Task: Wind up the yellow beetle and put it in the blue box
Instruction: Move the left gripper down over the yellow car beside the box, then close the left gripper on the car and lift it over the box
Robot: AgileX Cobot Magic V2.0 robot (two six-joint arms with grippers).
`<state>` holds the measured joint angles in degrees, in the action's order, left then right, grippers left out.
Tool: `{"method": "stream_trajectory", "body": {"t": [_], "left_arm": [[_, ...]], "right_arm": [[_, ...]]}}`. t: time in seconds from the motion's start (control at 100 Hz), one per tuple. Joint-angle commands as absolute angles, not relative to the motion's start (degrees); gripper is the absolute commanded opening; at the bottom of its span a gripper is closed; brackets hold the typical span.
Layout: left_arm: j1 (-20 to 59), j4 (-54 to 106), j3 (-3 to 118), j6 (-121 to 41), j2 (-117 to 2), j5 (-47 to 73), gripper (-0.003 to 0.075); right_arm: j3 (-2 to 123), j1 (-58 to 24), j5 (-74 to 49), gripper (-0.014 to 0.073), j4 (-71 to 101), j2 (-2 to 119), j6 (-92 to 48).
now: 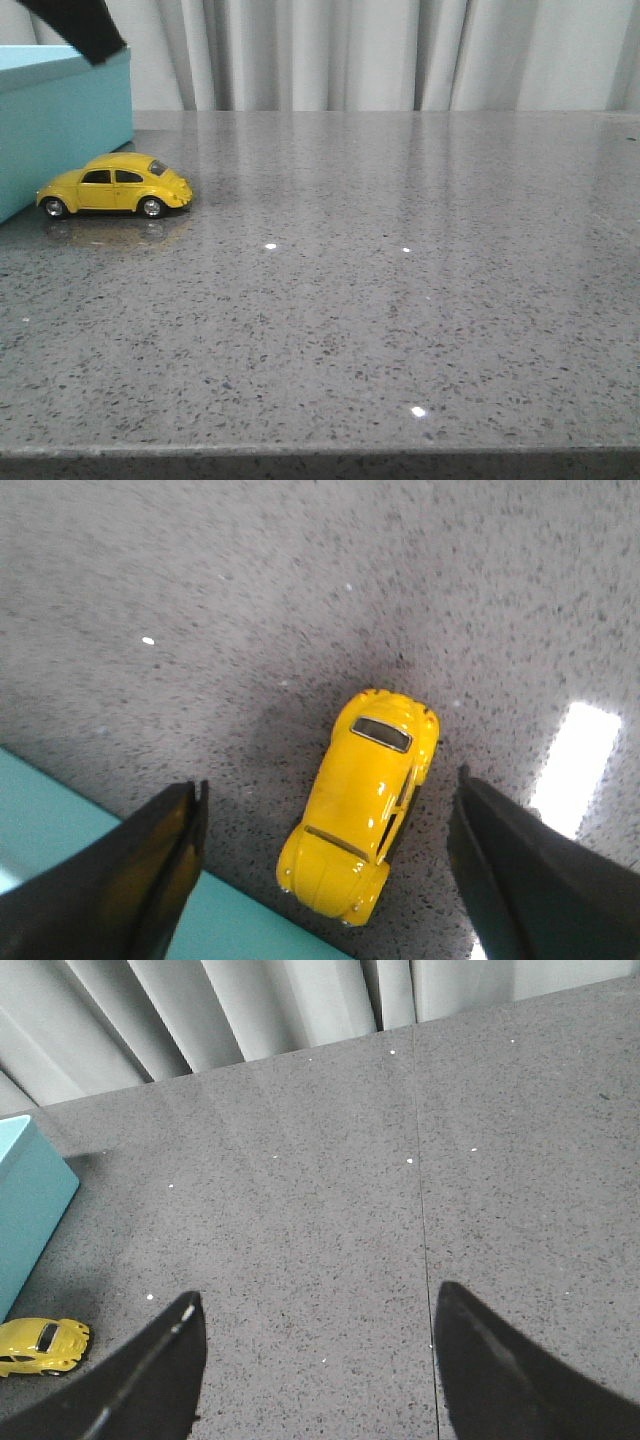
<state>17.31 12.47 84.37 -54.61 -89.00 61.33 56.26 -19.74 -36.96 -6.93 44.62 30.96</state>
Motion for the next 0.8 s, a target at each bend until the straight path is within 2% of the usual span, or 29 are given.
{"method": "stream_trajectory", "body": {"t": [0.0,0.79], "left_arm": [[17.7,13.6,86.5,-57.6,-88.9,60.8,0.0493],[20.4,13.1,86.5,-60.3,-98.6,59.8,0.0493]], "right_arm": [[57.6,-19.7,-32.1,0.0490,-7.8,44.2,30.2],[57.6,-19.7,-31.8,0.0490,-7.8,44.2,30.2]]}}
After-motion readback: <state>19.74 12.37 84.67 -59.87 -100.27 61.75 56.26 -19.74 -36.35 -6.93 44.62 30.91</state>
